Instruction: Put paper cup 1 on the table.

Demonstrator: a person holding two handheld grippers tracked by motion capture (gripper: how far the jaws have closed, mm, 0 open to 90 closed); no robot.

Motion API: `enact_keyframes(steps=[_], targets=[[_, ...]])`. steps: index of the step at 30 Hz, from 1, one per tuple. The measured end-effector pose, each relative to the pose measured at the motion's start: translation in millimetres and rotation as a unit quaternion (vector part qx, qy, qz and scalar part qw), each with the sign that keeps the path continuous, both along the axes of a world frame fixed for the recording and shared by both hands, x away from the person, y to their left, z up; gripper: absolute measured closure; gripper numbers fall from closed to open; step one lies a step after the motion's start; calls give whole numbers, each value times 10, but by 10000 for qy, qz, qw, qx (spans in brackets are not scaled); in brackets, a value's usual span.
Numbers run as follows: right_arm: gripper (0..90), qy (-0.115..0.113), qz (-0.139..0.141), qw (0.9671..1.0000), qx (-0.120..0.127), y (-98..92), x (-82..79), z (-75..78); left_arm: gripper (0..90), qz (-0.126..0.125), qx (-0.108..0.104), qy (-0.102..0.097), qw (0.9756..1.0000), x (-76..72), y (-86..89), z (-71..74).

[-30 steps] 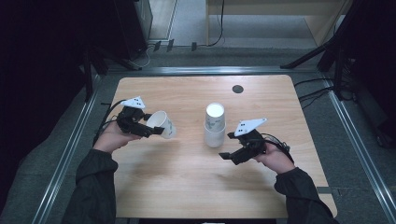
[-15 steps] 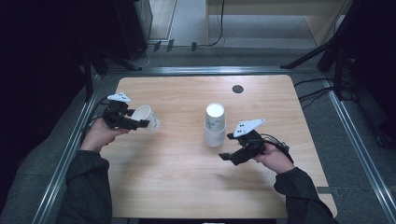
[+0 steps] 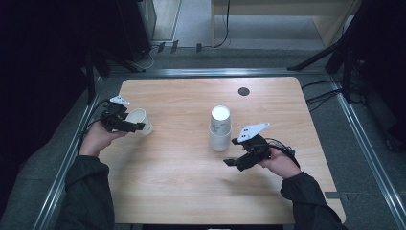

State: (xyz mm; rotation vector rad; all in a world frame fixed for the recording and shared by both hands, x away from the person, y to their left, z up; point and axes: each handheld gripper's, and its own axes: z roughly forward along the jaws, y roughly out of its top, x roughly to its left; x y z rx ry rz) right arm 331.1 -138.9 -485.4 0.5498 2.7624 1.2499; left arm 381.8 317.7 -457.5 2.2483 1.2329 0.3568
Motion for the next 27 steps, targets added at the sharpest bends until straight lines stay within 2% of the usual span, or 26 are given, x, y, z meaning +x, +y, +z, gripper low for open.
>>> enact_keyframes(steps=[4, 14, 20, 27], targets=[[171, 3, -8, 10000, -10, 0, 4, -3, 268, -51, 157, 73, 9998, 25, -41, -60], [171, 11, 22, 10000, -27, 10, 3, -7, 262, -125, 389, 181, 9990, 65, -127, -163], [171, 35, 1, 10000, -34, 6, 4, -7, 253, -259, 433, 150, 9986, 57, -170, -179], [171, 38, 11, 10000, -64, 10, 0, -10, 241, -316, 455, 204, 9983, 65, -203, -204]])
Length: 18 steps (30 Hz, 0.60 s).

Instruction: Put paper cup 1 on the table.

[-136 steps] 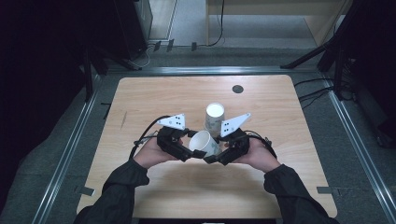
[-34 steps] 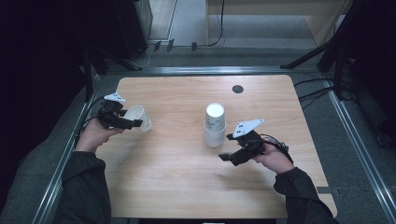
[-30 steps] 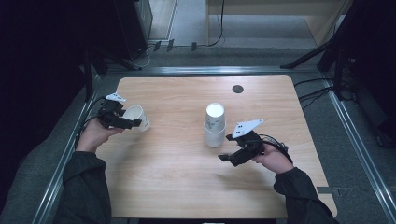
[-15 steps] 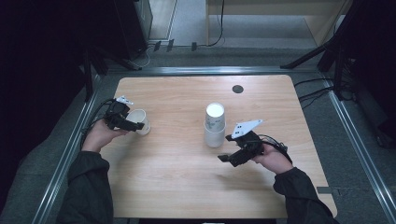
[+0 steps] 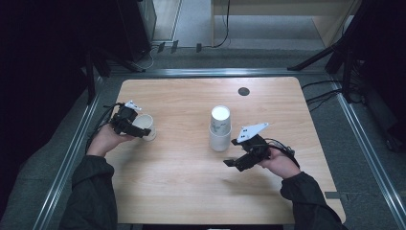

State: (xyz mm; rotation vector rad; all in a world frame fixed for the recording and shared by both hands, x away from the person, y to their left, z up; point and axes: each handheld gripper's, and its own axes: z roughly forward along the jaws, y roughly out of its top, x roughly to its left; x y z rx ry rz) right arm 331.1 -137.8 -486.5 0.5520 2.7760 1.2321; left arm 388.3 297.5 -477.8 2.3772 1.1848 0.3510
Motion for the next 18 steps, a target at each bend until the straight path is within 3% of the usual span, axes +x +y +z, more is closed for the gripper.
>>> enact_keyframes(steps=[9, 18], targets=[[171, -16, 11, 10000, -11, 7, -2, -2, 199, 145, -95, 178, 9997, 21, 34, -26], [171, -12, 21, 10000, -22, 9, -1, -2, 151, 215, -244, 203, 9993, 25, 51, -22]])
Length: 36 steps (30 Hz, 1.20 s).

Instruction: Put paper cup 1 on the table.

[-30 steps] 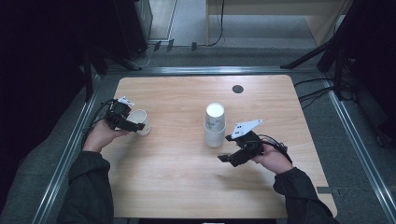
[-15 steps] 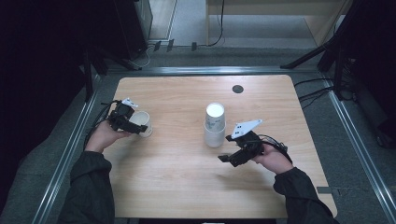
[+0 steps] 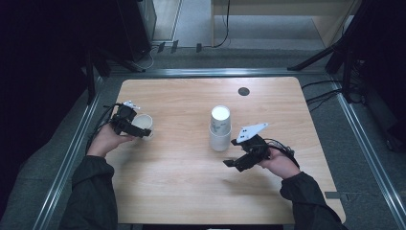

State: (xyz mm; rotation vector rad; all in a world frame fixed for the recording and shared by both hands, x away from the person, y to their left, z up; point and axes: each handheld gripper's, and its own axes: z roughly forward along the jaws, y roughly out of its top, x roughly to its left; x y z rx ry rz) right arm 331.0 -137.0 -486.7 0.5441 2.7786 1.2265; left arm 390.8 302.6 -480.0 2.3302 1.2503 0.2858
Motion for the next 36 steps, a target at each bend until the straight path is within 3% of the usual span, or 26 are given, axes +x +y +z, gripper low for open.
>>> enact_keyframes(steps=[11, 14, 20, 24, 29, 34, 36], targets=[[171, -30, -55, 9999, 107, -33, 7, 38, 144, 116, -469, -166, 9987, -87, 136, 178], [171, -21, -59, 9999, 89, -42, 8, 61, 154, 103, -420, -316, 9986, -123, 173, 237], [171, -60, -112, 9999, 101, -63, 11, 104, 154, 101, -731, -431, 9963, -191, 226, 390], [199, -13, -233, 9997, -30, -72, 37, 133, 158, 50, -930, -460, 9946, -218, 186, 469], [202, 46, -417, 9991, 116, -124, 91, 212, 159, -188, -1079, -432, 9930, -238, 72, 525], [186, 131, -725, 9967, 354, -194, 159, 272, 159, -384, -1098, -416, 9923, -253, -54, 559], [173, 151, -855, 9958, 301, -202, 174, 283, 159, -461, -1138, -429, 9915, -262, -106, 572]])
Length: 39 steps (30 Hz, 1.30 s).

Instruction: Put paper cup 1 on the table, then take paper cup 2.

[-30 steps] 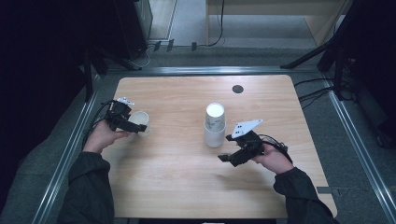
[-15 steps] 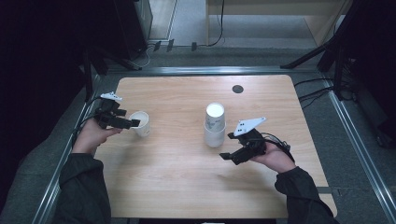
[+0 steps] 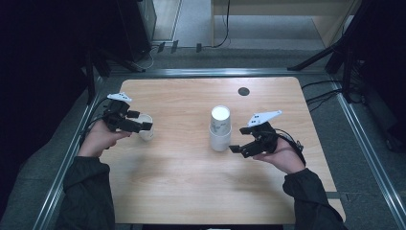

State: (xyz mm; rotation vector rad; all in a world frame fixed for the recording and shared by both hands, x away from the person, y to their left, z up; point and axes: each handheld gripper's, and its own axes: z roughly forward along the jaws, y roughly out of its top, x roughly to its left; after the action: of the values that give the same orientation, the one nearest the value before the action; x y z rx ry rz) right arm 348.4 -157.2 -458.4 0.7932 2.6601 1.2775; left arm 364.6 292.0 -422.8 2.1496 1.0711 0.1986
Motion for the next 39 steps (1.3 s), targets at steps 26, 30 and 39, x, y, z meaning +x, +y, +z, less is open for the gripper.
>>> enact_keyframes(steps=[26, 30, 39], targets=[[306, -126, 379, 9992, 62, -16, 288, 231, 160, -983, -98, 9, 9951, -103, -663, -64], [324, -346, 741, 9964, -223, 30, 316, 262, 160, -1096, -56, -6, 9940, -136, -764, -114], [294, -320, 945, 9934, -572, 152, 446, 456, 165, -1372, -47, -12, 9905, -196, -916, -149]])
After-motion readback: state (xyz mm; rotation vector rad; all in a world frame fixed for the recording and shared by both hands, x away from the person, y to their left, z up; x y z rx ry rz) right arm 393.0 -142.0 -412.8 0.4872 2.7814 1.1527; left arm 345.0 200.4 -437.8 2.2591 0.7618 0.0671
